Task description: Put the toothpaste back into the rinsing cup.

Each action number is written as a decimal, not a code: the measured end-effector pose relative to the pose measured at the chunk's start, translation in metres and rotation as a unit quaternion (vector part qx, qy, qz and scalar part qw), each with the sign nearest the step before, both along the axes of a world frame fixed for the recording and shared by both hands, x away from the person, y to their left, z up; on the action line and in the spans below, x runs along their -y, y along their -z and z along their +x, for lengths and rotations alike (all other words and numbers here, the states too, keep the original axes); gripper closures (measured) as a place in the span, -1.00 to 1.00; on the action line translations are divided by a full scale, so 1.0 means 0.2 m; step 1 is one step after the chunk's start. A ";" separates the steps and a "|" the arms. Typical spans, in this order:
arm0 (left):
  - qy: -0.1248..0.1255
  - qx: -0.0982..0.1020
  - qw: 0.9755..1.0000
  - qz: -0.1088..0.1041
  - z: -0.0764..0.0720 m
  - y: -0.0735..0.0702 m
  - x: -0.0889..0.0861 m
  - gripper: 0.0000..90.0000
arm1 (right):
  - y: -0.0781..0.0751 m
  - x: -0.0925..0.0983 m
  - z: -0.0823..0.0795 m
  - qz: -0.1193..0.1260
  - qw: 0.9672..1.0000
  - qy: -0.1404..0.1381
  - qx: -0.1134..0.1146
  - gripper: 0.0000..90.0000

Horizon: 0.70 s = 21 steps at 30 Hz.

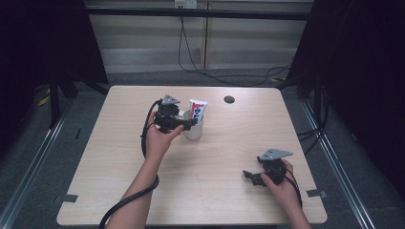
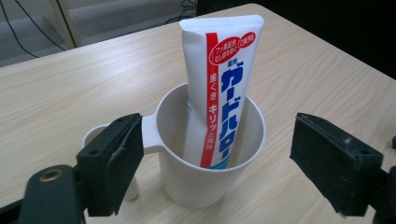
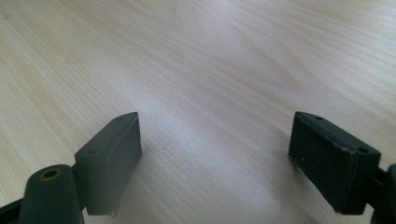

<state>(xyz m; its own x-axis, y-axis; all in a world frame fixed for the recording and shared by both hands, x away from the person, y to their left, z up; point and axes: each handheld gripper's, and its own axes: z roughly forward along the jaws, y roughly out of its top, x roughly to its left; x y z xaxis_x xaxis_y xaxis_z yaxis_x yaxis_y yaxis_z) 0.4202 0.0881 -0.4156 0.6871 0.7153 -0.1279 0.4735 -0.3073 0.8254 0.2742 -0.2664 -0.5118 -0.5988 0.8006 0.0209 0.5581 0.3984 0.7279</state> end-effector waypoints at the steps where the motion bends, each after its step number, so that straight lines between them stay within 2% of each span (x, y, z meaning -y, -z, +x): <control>1: -0.001 -0.001 1.000 -0.003 0.00 0.00 0.00 -0.63 | 0.00 0.00 0.00 0.000 1.000 0.000 -0.001 -0.63; 13: 0.005 0.001 1.000 -0.006 -0.03 0.00 -0.03 -0.65 | 0.00 0.00 0.00 0.000 1.000 0.000 -0.001 -0.63; 21: 0.015 -0.005 1.000 -0.007 -0.04 0.01 -0.04 -0.65 | 0.00 0.00 0.00 0.000 1.000 0.000 -0.001 -0.63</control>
